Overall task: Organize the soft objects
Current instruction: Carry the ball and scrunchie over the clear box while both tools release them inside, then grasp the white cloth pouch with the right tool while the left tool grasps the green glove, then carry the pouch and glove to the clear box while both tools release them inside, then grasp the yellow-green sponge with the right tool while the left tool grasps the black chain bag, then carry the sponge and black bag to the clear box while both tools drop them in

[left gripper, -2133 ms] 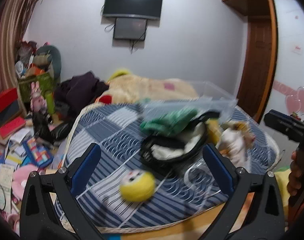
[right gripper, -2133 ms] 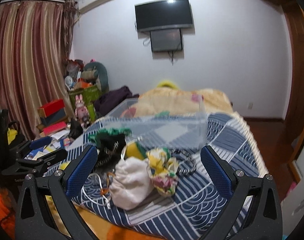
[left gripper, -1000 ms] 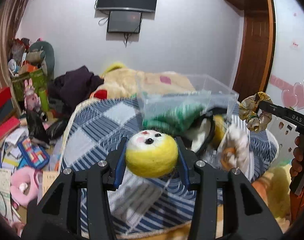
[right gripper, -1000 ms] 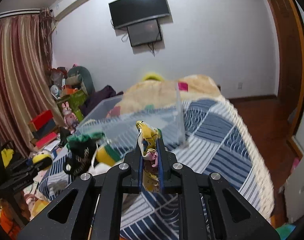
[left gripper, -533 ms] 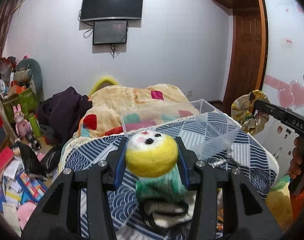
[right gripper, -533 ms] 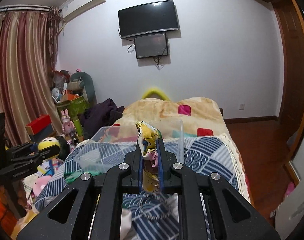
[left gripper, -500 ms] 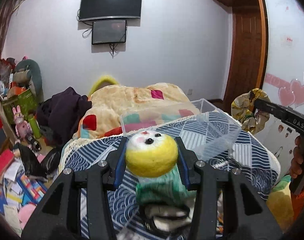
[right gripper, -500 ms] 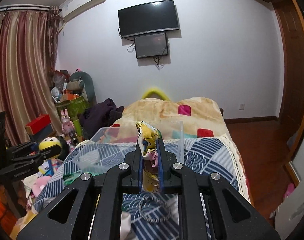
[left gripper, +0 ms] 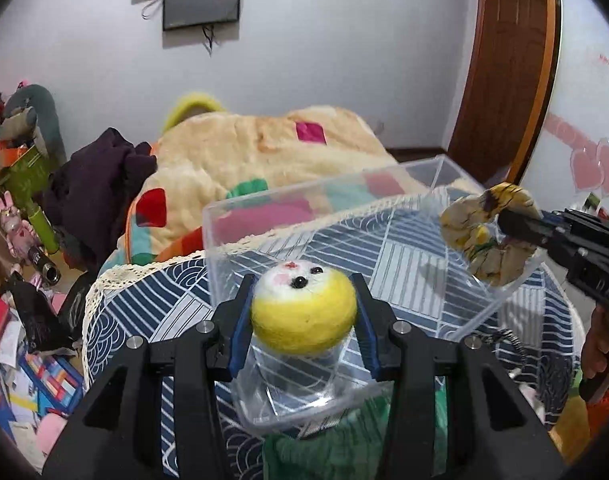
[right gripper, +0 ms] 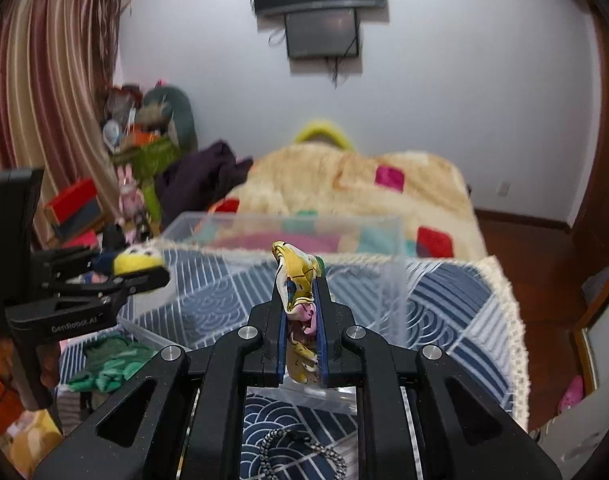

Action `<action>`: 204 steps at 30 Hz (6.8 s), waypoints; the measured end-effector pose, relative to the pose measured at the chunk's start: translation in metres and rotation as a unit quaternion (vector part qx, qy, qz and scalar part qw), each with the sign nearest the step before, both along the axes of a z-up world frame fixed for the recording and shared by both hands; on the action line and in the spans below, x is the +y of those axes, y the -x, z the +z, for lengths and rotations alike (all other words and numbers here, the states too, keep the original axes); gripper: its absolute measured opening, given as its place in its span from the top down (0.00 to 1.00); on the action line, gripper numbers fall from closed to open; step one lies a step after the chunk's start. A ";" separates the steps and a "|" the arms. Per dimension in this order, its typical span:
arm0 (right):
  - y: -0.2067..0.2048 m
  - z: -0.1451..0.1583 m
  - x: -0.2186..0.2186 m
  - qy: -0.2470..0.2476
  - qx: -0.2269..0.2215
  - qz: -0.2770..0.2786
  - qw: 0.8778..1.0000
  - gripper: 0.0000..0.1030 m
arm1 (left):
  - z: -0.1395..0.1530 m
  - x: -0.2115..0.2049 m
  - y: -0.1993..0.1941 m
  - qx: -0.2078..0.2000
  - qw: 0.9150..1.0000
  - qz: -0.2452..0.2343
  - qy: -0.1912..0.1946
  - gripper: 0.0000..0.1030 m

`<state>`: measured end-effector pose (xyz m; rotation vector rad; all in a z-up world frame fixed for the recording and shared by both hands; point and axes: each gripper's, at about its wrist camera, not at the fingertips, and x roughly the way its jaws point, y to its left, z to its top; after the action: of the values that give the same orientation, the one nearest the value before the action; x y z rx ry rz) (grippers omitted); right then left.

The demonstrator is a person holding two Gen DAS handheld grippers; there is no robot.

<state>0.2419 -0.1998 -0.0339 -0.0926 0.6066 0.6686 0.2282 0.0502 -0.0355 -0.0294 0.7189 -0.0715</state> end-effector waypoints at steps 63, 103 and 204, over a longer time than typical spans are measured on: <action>0.106 -0.066 -0.021 -0.042 0.089 0.078 0.992 0.72 | -0.037 -0.021 0.101 -0.033 0.999 -0.021 0.025 0.66; 0.039 0.032 -0.046 -0.085 -0.083 -0.063 0.991 0.89 | 0.055 -0.017 0.083 -0.161 0.986 -0.008 0.028 0.80; 0.063 -0.053 0.020 0.035 0.053 0.101 0.993 0.57 | -0.020 0.002 0.158 -0.064 0.997 0.014 0.049 0.86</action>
<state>0.1789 -0.1801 -0.0873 -0.1865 0.7293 0.8531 0.0704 0.0523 -0.0555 -0.1273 0.5868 -0.0816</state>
